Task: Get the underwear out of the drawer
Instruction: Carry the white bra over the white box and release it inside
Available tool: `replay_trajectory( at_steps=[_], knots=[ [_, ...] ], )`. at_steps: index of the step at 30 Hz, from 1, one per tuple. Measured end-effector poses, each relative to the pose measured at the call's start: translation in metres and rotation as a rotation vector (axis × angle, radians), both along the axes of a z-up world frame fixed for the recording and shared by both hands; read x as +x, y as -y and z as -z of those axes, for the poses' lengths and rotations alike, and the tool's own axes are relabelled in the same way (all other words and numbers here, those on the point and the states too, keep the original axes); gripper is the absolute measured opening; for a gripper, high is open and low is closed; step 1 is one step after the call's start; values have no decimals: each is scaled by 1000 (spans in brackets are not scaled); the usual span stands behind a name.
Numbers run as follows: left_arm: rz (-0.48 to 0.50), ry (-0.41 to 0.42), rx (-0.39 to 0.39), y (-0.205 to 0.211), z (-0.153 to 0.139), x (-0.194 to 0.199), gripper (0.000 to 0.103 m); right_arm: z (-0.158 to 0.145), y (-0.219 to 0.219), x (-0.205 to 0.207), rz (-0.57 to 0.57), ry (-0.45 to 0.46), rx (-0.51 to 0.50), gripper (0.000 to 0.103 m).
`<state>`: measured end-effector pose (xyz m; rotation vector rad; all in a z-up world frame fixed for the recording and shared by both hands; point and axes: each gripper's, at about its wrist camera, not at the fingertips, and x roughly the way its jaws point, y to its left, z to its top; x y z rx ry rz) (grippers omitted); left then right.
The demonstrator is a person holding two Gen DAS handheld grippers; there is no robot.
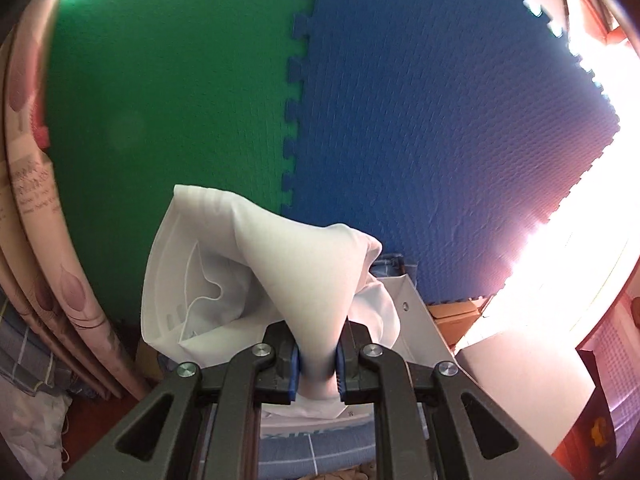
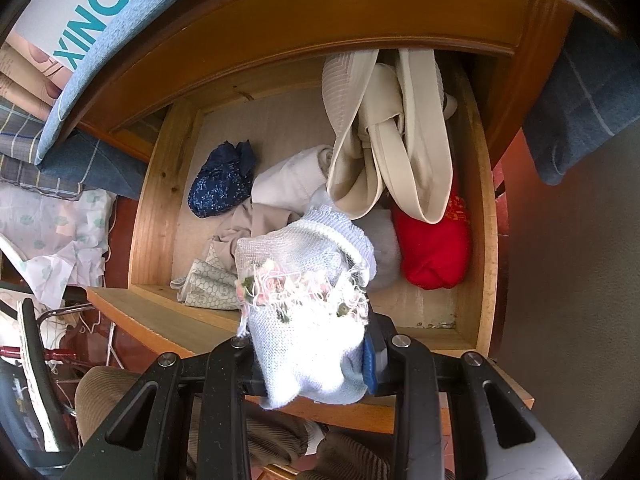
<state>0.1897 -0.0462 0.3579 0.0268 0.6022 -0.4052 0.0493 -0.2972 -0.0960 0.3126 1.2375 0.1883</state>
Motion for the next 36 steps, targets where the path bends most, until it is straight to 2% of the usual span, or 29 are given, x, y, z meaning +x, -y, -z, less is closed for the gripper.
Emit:
replay_trajectory(
  at_steps=[6, 12, 19, 24, 26, 28, 31, 36],
  knots=[
    [-7, -73, 65, 29, 55, 41, 13, 0, 2, -1, 4, 0, 10, 30],
    [-1, -198, 122, 52, 121, 63, 13, 0, 2, -1, 1, -3, 15, 30],
    [-35, -283, 142, 55, 167, 75, 14, 1, 2, 0, -1, -4, 22, 30],
    [-50, -287, 140, 46, 174, 76, 27, 1, 2, 0, -2, -3, 23, 30],
    [-51, -286, 124, 43, 171, 74, 41, 1, 2, 0, -1, -5, 23, 30],
    [-49, -283, 115, 44, 170, 71, 48, 1, 2, 0, -3, -4, 23, 30],
    [-43, -282, 115, 46, 164, 63, 55, 1, 2, 0, -2, -4, 22, 30],
    [-17, -258, 139, 47, 155, 44, 58, 0, 1, -1, -1, -3, 18, 30]
  ],
)
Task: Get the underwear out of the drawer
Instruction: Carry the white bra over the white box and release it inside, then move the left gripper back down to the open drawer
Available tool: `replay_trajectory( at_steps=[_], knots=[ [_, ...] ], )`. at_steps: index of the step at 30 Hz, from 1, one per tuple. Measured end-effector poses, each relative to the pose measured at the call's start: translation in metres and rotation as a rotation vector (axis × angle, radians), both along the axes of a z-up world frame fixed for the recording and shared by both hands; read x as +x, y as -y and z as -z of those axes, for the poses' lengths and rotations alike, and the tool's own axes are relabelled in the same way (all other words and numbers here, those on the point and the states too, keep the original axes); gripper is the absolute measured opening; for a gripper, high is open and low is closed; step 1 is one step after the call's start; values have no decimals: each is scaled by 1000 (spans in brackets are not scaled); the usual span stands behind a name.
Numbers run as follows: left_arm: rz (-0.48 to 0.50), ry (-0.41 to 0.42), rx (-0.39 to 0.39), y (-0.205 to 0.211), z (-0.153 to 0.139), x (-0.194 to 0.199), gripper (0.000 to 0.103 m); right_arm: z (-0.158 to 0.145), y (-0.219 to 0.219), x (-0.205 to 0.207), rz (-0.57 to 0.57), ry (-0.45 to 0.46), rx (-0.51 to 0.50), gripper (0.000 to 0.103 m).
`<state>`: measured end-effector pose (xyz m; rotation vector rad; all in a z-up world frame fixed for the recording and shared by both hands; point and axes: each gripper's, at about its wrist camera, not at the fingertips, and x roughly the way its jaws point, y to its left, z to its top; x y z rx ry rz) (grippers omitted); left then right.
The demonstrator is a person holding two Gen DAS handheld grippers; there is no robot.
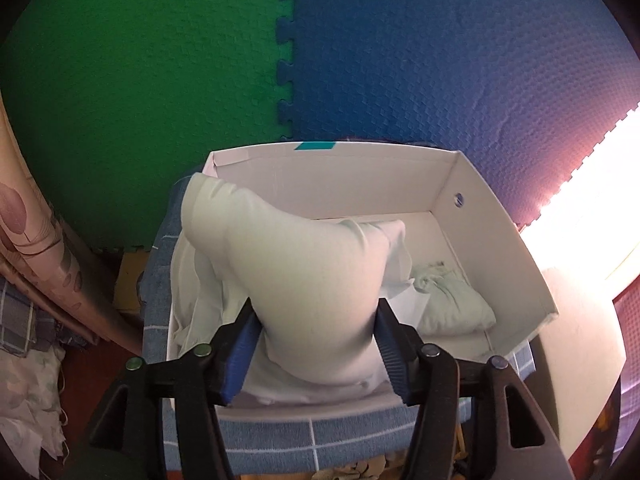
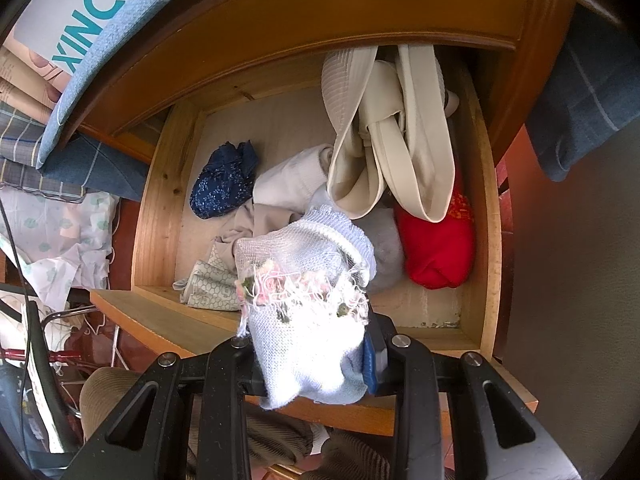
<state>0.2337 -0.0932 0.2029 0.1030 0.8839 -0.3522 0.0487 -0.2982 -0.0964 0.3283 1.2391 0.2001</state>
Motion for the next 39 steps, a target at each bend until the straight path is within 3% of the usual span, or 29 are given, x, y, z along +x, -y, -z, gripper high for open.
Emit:
replay_trajectory(
  at_steps=[7, 12, 21, 30, 39],
  knots=[
    [28, 51, 9, -6, -13, -34, 60, -3, -1, -1, 1, 10, -11, 30],
    [20, 110, -47, -20, -32, -51, 61, -5, -4, -2, 2, 24, -30, 30],
    [-21, 141, -55, -39, -50, -68, 61, -8, -2, -4, 10, 50, -37, 30],
    [-93, 118, -20, -73, -1, -109, 61, -18, 0, -9, 21, 80, -47, 30],
    [-217, 8, 2, -92, 102, -150, 61, -63, 5, -23, -31, 132, -82, 30]
  ],
)
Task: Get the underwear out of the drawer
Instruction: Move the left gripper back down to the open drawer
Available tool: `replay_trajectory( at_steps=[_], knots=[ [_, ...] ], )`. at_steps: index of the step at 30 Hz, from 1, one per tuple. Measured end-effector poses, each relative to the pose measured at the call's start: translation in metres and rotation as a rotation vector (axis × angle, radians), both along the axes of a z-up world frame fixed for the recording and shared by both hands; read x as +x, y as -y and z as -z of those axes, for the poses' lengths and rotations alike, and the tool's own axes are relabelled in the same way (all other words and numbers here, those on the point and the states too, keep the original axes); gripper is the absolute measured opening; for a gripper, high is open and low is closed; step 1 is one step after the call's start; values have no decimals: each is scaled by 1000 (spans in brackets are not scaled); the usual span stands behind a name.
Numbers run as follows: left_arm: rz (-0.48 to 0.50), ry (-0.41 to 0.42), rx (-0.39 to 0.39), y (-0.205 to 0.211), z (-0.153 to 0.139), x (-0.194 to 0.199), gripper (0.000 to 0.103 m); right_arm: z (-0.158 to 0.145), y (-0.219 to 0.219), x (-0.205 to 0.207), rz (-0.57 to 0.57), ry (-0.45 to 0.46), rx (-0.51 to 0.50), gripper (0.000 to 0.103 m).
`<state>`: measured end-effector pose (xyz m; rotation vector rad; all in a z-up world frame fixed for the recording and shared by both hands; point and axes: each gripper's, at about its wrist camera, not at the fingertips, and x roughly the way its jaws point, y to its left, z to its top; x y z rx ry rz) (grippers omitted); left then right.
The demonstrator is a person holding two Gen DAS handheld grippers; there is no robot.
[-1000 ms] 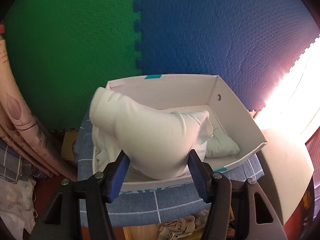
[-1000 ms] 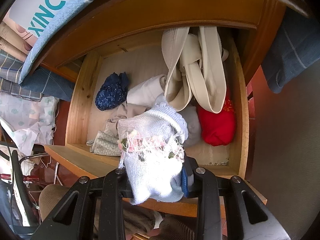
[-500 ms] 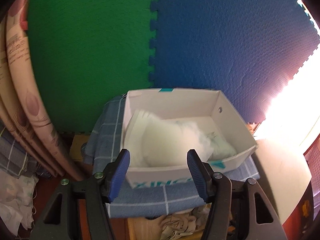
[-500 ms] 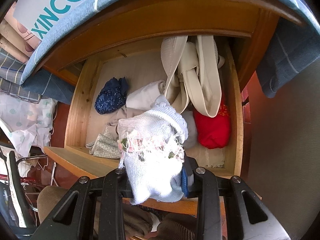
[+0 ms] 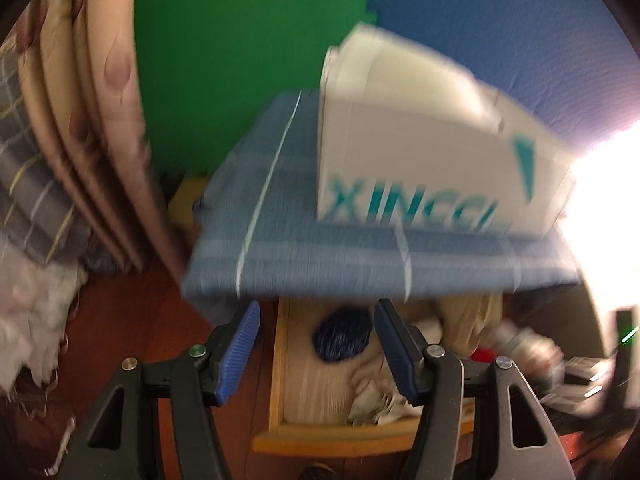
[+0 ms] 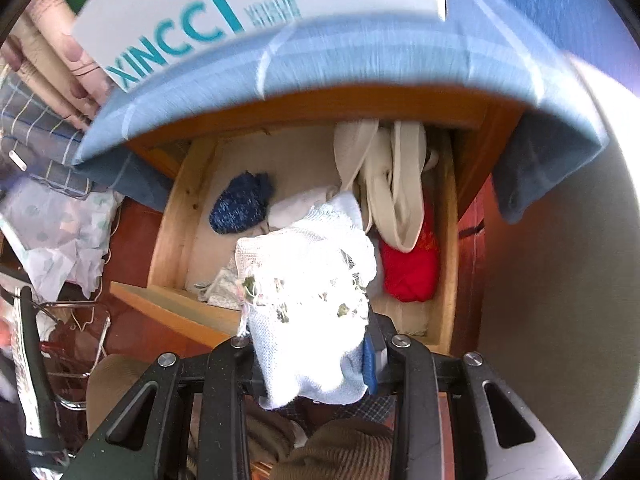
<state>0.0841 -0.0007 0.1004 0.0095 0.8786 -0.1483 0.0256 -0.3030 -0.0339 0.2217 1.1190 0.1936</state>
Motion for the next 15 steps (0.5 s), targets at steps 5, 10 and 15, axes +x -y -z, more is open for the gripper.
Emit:
replay_trajectory(
  at_steps=[5, 10, 15],
  knots=[
    [-23, -82, 8, 8, 51, -17, 61, -49, 4, -2, -21, 71, -10, 30],
    [-43, -102, -21, 10, 71, -28, 61, -114, 4, -3, -48, 174, -12, 30],
    [-60, -102, -27, 10, 76, -25, 61, -182, 2, 6, -63, 291, -9, 30]
  ],
)
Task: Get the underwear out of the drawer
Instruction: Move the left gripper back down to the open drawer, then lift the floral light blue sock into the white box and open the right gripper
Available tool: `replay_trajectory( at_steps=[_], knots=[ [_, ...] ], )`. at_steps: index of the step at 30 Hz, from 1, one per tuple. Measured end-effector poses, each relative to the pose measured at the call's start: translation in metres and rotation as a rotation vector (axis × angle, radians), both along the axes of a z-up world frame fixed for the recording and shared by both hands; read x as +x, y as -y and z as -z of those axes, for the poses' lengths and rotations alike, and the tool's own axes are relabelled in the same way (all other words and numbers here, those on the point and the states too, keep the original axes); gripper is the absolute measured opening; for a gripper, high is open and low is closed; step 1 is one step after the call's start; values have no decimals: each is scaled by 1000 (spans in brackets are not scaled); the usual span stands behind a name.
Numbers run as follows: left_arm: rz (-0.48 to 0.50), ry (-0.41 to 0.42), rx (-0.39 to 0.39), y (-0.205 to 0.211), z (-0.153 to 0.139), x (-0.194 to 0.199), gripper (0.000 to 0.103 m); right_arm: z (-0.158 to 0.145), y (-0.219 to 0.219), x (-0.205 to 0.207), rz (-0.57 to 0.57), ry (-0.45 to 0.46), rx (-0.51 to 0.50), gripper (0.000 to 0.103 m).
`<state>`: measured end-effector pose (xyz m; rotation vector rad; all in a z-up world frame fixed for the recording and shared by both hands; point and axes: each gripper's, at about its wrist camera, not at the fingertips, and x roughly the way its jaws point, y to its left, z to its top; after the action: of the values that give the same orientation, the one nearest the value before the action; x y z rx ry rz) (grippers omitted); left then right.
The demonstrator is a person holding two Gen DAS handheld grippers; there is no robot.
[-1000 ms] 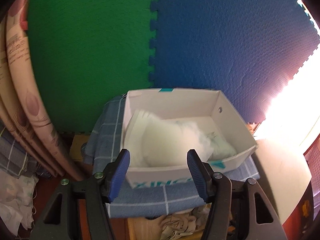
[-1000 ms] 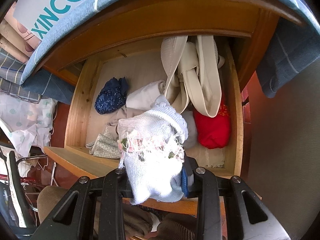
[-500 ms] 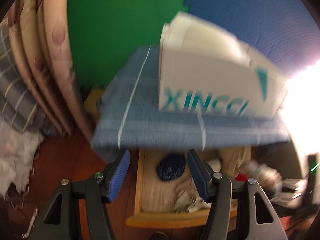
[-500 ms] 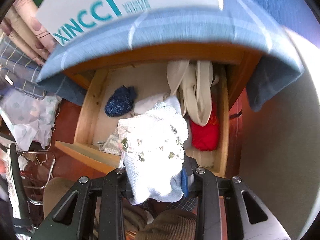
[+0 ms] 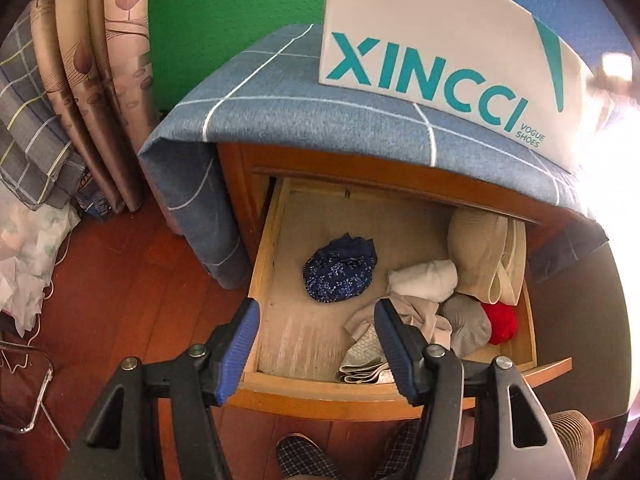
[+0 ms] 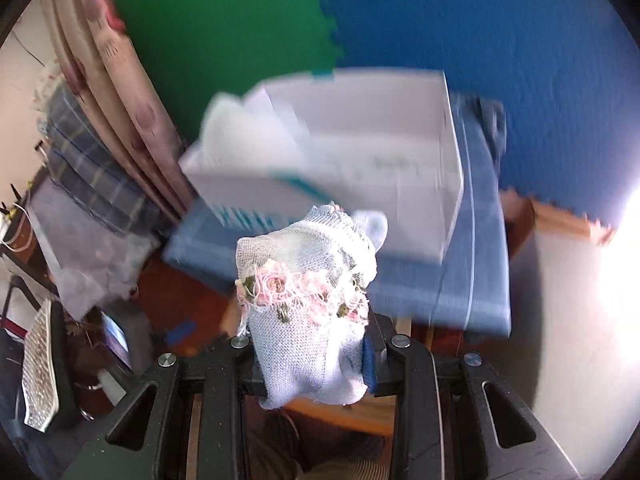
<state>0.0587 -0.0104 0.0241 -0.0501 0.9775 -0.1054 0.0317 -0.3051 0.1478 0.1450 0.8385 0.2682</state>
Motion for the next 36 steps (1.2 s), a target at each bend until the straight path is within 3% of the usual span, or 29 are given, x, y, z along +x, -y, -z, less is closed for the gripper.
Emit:
replay_trajectory(
  at_steps=[5, 9, 17, 28, 36],
  knots=[
    [-6, 5, 24, -3, 11, -6, 61, -44, -2, 28, 12, 73, -23, 30],
    [-28, 9, 26, -7, 11, -7, 61, -53, -7, 68, 40, 75, -66, 30],
    [-99, 1, -3, -20, 18, -5, 61, -9, 0, 146, 111, -59, -110, 30],
    [-103, -13, -75, -27, 23, -2, 61, 34, -4, 179, 129, -138, -137, 33],
    [-117, -18, -103, -30, 24, -2, 61, 24, -14, 168, 111, -109, -145, 57]
  ],
)
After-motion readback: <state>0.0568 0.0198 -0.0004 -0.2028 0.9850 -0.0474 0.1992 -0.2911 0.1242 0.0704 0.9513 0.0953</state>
